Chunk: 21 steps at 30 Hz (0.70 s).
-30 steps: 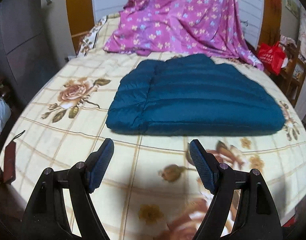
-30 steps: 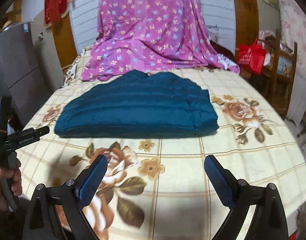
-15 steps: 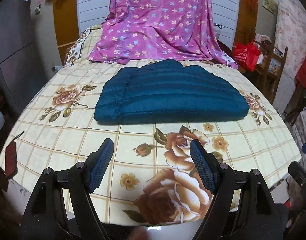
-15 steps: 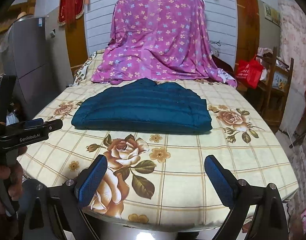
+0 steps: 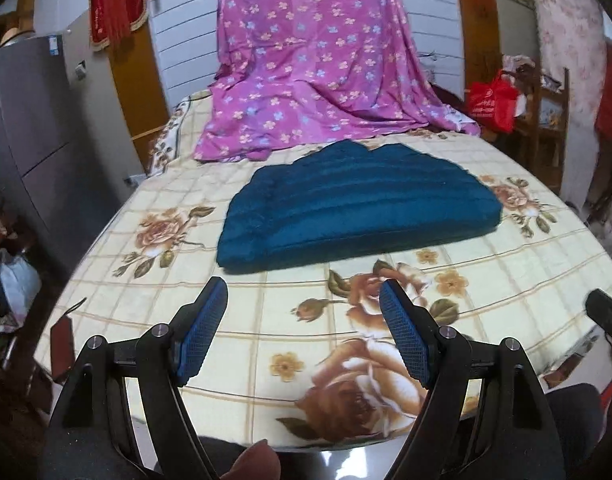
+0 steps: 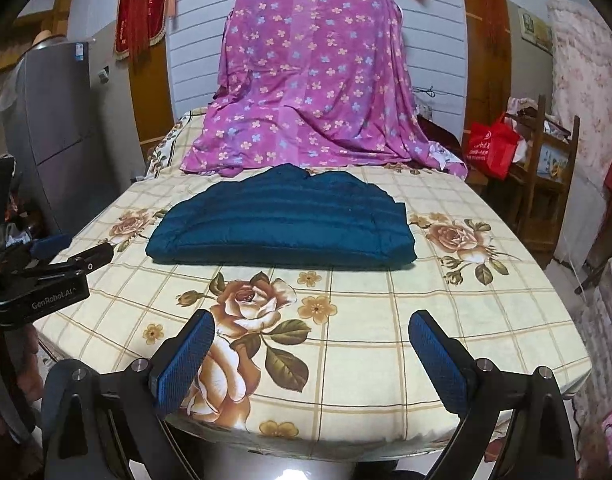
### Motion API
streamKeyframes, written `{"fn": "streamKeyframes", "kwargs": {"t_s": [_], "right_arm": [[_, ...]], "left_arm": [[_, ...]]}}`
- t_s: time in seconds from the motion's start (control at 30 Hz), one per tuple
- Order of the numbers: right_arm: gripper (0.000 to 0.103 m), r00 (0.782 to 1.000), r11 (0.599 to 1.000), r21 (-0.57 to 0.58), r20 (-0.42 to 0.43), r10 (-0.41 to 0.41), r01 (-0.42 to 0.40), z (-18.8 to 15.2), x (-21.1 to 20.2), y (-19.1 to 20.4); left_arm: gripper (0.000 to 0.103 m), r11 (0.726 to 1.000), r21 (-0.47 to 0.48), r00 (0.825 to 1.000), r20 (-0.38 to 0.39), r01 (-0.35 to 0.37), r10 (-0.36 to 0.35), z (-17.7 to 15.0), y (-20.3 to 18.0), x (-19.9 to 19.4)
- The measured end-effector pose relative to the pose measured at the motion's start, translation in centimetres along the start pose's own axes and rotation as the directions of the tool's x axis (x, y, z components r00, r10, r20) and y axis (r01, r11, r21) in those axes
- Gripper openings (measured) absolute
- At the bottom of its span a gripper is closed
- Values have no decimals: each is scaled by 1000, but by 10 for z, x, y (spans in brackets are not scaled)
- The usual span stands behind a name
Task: Fold large clothes
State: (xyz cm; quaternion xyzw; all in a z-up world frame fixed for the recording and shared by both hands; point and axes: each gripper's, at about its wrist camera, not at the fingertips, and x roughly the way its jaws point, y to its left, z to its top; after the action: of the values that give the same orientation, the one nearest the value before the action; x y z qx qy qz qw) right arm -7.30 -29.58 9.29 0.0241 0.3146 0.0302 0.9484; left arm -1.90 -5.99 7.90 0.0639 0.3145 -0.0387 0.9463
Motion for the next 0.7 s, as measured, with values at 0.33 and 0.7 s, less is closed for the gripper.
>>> {"fn": "streamKeyframes", "kwargs": {"t_s": [0.33, 0.7], "right_arm": [[97, 1000, 1000, 1, 7, 2, -2, 1, 0, -1], [97, 1000, 1000, -3, -5, 19, -19, 4, 12, -2]], "left_arm": [[79, 991, -54, 992, -28, 119, -120, 4, 4, 3], [79, 988, -94, 989, -60, 126, -132, 2, 6, 17]]}}
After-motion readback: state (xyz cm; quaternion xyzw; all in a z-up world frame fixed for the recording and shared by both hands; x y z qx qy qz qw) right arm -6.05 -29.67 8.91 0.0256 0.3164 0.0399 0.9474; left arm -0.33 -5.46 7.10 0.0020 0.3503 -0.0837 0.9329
